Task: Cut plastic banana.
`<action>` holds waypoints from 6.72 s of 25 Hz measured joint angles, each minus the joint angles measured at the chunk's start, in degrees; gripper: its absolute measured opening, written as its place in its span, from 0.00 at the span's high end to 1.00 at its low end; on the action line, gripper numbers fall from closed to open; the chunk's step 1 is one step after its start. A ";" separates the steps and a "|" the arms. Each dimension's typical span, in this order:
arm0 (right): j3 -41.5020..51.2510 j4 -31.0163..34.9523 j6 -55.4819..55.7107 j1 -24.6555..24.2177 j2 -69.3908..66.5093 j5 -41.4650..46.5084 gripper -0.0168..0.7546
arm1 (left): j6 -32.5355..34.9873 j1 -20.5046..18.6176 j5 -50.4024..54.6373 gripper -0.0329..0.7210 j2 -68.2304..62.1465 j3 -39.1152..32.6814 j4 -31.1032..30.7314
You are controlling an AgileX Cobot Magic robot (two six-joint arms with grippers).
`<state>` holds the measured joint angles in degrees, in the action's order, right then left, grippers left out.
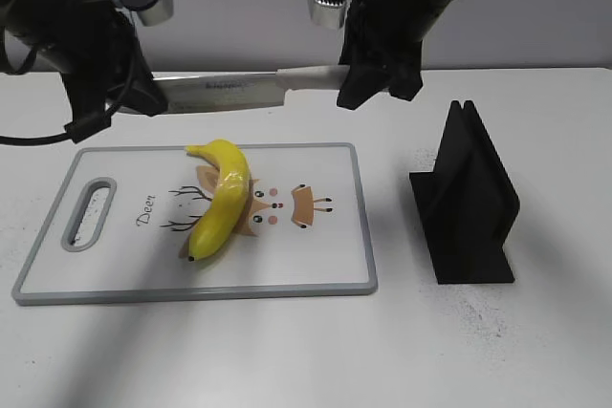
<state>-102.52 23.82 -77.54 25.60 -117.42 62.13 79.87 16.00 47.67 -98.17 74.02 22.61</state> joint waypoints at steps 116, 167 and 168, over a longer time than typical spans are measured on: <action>47.08 -27.46 101.14 0.20 43.64 -10.73 0.77 | -68.96 -19.80 16.89 0.18 96.73 -46.11 -19.44; 47.87 -24.22 102.37 0.20 38.51 -13.90 0.77 | -70.51 -18.35 15.29 0.29 96.81 -46.61 -19.50; 47.87 -24.22 102.42 0.20 38.36 -13.90 0.77 | -70.51 -18.35 15.29 0.29 96.81 -46.61 -19.50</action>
<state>-54.65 -0.39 24.88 25.79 -79.06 48.22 9.36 -2.34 62.96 -1.35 27.42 3.12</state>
